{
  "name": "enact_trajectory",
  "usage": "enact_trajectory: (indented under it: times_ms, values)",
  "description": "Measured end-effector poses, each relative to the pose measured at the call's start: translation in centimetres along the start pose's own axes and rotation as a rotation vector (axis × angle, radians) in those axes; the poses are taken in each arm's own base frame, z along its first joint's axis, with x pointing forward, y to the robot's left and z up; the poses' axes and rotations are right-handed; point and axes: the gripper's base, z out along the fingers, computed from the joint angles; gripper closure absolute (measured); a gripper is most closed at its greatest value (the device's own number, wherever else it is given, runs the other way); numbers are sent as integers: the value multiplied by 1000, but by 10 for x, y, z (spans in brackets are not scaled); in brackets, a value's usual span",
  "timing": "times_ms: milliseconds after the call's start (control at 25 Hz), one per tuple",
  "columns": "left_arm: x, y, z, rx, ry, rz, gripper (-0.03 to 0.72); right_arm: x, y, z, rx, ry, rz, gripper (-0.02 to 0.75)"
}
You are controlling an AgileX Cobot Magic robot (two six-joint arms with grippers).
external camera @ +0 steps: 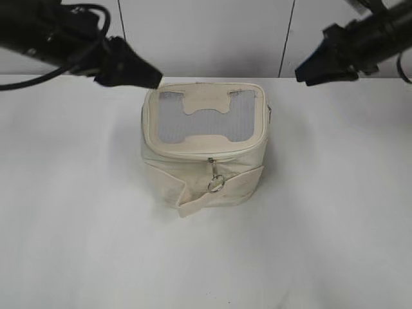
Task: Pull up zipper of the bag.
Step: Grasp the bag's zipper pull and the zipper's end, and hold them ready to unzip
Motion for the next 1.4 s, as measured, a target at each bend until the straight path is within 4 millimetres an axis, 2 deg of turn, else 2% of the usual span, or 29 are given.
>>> enact_trajectory:
  times_ms: [120,240,320,360,440,520,600,800,1040,1120,1200,1280,1400]
  values:
    - [-35,17,25,73,-7,62,303,51,-11,-16,84,-145,59,487]
    - [-67,35,58,188,3,118,302,106,-9,-15,144,-286,81,490]
    - [-81,43,79,259,12,158,300,138,-8,-8,159,-339,30,482]
    - [-88,46,91,282,15,184,299,151,-9,-4,154,-342,12,461]
    - [-98,49,108,315,26,243,299,164,-8,2,132,-332,-62,388]
    - [-100,50,128,335,58,282,299,165,-6,5,91,-342,-89,309]
    - [-100,49,142,341,86,305,299,166,-6,8,68,-349,-110,268]
    - [-89,49,167,345,158,328,298,167,-7,11,58,-349,-127,251]
    - [-82,54,176,330,186,292,305,167,-7,11,58,-350,-158,253]
    - [-82,55,176,312,196,298,360,166,-7,12,60,-350,-169,253]
    - [-82,56,176,305,205,302,504,164,-7,11,63,-354,-195,253]
    - [-81,55,176,303,213,302,601,161,-7,11,65,-361,-225,253]
    - [-81,56,176,303,216,301,634,157,-4,14,64,-361,-280,253]
